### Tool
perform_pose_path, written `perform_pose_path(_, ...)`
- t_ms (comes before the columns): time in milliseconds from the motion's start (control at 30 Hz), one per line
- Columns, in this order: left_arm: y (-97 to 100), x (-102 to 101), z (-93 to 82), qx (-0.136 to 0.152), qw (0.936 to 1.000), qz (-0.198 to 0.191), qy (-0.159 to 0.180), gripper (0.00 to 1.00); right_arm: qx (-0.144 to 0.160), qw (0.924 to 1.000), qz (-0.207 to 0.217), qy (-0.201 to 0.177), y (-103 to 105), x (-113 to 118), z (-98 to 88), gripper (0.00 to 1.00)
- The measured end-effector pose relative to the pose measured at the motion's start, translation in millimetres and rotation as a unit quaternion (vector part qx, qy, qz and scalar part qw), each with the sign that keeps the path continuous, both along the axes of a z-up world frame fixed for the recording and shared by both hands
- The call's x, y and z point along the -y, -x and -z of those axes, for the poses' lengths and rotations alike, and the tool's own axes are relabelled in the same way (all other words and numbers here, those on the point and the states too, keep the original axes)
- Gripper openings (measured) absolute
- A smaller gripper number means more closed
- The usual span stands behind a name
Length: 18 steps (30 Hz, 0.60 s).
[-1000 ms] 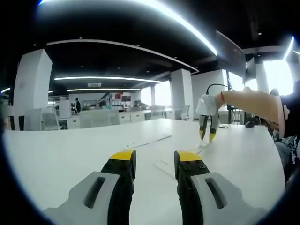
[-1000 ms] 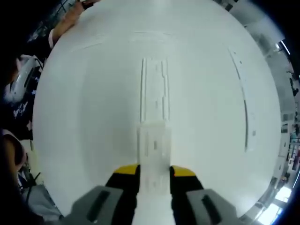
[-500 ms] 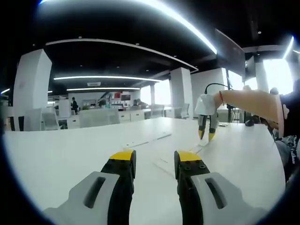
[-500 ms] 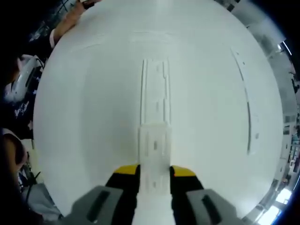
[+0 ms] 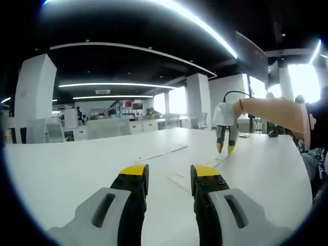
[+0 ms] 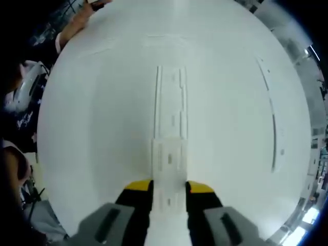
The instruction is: Locate the socket holder cover, grip the socket holder cover, clip it into the socket holder slot.
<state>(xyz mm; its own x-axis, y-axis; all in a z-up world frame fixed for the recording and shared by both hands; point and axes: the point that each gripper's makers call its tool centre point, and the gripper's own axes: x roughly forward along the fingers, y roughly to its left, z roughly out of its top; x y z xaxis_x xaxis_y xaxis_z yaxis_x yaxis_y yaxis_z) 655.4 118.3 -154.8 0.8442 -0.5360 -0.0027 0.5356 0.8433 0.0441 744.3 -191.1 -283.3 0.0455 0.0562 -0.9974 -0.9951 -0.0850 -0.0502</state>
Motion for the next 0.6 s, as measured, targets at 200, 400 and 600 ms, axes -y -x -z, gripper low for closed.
perform_pose_path(200, -0.6, -0.2, 1.4, -0.001, 1.0000, 0.000, -0.004, 0.33, -0.002, 1.0000, 0.001, 0.003, -3.7, 0.1, -0.4, 0.27)
perform_pose_path(400, -0.3, -0.8, 1.6, -0.001, 1.0000, -0.001, -0.005, 0.33, -0.004, 1.0000, 0.002, 0.005, -4.5, -0.3, -0.5, 0.27)
perform_pose_path(600, -0.2, -0.9, 2.7, -0.001, 1.0000, -0.001, -0.009, 0.33, -0.007, 0.9999, 0.003, 0.008, -3.7, -0.9, -0.1, 0.27)
